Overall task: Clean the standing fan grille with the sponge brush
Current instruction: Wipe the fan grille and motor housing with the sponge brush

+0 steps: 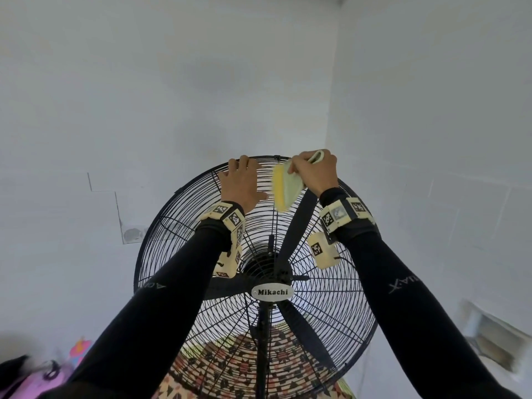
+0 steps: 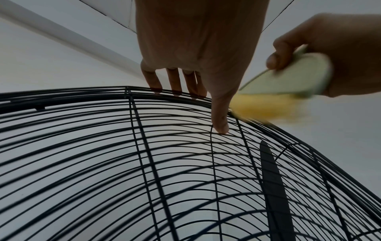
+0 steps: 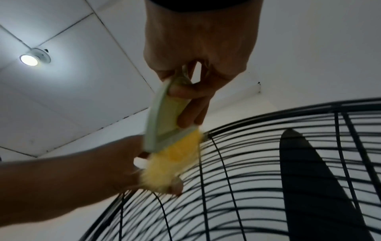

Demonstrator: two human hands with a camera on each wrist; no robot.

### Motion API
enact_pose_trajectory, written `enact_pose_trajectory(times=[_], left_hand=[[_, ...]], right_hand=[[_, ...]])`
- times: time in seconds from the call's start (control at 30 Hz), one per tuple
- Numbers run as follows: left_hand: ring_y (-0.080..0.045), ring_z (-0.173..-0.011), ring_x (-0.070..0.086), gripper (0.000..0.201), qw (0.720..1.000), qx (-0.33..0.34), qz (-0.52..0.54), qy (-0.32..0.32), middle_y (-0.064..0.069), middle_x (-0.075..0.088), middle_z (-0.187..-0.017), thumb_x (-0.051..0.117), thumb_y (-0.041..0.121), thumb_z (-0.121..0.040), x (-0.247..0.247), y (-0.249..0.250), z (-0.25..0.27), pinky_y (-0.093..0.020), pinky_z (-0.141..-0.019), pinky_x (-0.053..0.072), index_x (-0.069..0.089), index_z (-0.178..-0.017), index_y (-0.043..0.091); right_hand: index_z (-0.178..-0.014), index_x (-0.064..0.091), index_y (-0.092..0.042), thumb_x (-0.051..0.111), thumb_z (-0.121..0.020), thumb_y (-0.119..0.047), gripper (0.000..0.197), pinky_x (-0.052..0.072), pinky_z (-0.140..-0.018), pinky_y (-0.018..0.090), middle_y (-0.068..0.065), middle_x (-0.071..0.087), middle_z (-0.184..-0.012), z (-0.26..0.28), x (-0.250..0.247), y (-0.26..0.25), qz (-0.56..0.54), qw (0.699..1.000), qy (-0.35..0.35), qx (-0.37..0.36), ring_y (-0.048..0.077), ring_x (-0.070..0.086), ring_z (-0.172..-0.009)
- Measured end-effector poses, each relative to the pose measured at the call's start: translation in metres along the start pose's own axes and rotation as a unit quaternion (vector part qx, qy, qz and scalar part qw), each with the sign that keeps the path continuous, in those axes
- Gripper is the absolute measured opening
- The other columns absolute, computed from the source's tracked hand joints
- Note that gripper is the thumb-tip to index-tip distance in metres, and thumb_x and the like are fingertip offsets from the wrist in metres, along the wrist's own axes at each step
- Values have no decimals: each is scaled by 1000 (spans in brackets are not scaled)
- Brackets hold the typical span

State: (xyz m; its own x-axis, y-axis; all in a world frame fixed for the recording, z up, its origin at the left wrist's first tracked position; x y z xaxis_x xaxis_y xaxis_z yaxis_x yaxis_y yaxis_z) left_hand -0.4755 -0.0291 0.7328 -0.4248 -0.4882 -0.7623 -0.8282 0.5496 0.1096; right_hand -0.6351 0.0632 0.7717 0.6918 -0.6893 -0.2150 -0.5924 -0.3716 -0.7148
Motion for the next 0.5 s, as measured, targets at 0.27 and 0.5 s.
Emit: enact_pose_trajectory(times=[0.27, 0.5], left_hand=[[-32, -134, 37, 79, 1000, 3, 6, 0, -6, 42, -144, 83, 50, -81, 0, -3, 0, -54, -102, 39, 45, -143, 19], [-33, -137, 33, 102, 998, 34, 2, -46, -5, 38, -147, 93, 47, -65, -8, -13, 4, -55, -106, 37, 39, -148, 22]], right_hand=[[-59, 65, -20, 62, -77, -16, 19, 52, -81, 41, -12, 65, -66, 44, 9, 32, 74, 989, -38, -119, 13, 60, -68], [-60, 66, -28, 57, -80, -27, 22, 49, -73, 34, -13, 65, -67, 57, 3, 43, 29, 997, -5, -77, 18, 63, -76]])
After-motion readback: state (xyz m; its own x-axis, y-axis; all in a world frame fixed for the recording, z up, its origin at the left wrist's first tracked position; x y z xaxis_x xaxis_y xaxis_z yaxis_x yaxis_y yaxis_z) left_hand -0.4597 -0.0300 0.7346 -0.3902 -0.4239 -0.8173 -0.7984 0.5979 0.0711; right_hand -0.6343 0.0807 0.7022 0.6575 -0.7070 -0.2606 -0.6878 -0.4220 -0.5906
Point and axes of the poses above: each hand's wrist, its own z-axis away from the middle knuckle, its own x-axis out of the palm, y = z × x, the point moved 2 cm from there along -z, towards the middle knuckle
